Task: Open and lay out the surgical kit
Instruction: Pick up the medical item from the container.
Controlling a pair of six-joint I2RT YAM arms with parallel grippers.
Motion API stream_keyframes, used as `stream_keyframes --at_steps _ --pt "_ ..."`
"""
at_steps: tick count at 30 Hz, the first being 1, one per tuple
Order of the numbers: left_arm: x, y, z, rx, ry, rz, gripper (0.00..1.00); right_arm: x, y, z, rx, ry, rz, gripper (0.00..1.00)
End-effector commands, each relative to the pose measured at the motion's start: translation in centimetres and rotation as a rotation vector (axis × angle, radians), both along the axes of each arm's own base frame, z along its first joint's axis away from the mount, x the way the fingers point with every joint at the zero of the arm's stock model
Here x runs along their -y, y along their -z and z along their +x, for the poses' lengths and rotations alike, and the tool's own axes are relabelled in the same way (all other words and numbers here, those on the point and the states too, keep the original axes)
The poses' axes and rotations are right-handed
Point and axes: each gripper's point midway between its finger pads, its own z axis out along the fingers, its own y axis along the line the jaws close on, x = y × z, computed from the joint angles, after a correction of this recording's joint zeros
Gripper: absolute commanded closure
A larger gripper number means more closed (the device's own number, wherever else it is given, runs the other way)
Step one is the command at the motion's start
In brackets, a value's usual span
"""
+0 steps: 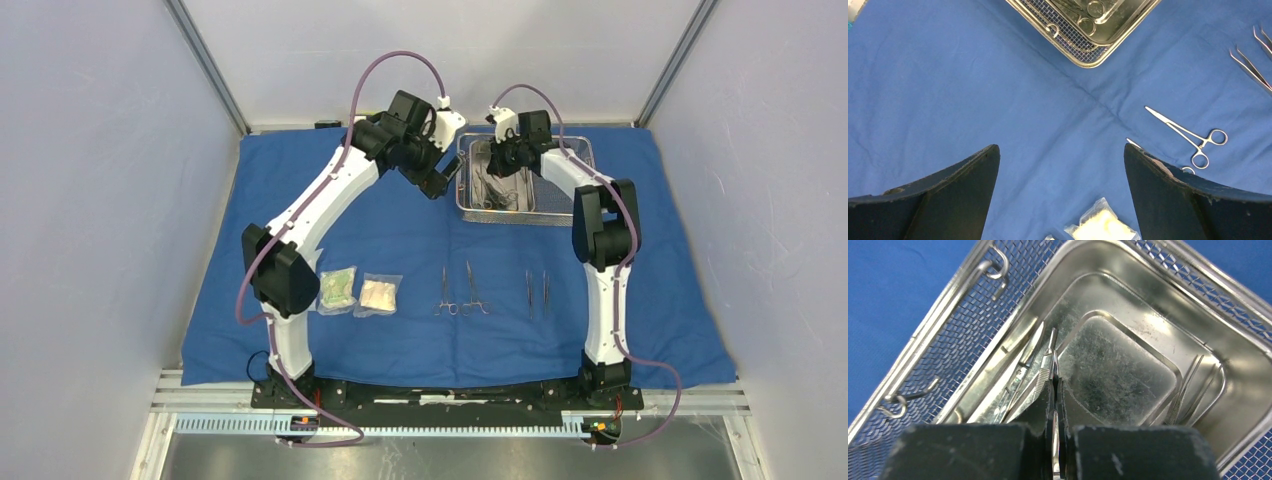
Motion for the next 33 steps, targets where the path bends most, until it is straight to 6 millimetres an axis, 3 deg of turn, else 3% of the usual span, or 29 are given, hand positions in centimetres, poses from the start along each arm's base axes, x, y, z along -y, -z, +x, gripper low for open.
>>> stream_keyframes --at_steps 1,9,15,20,29,33 --pt "-0.4 -2.5 1.2 0.027 -0.027 -0.121 0.00 -0.7 -7.7 1.3 0.145 -0.005 0.121 1.00" --pt "1.6 -4.0 3.1 0.037 0.010 -0.293 0.00 -0.8 -13.7 1.9 0.233 0.005 0.235 1.00" --pt "5.5 -5.6 5.4 0.042 0.056 -0.515 0.01 -0.4 -17.4 1.9 0.268 0.014 0.341 1.00" --pt "8.1 -6.0 7.7 -0.014 0.066 -0.714 0.05 -1.1 -20.2 0.7 0.255 -0.003 0.489 1.00" --pt "10.3 -6.2 10.0 -0.029 0.097 -0.883 0.09 -2.9 -22.2 -3.0 0.176 -0.078 0.750 1.00" --pt "11.2 -7.1 9.3 -0.078 0.168 -0.989 0.13 -3.2 -22.0 -4.0 0.158 -0.094 0.790 1.00"
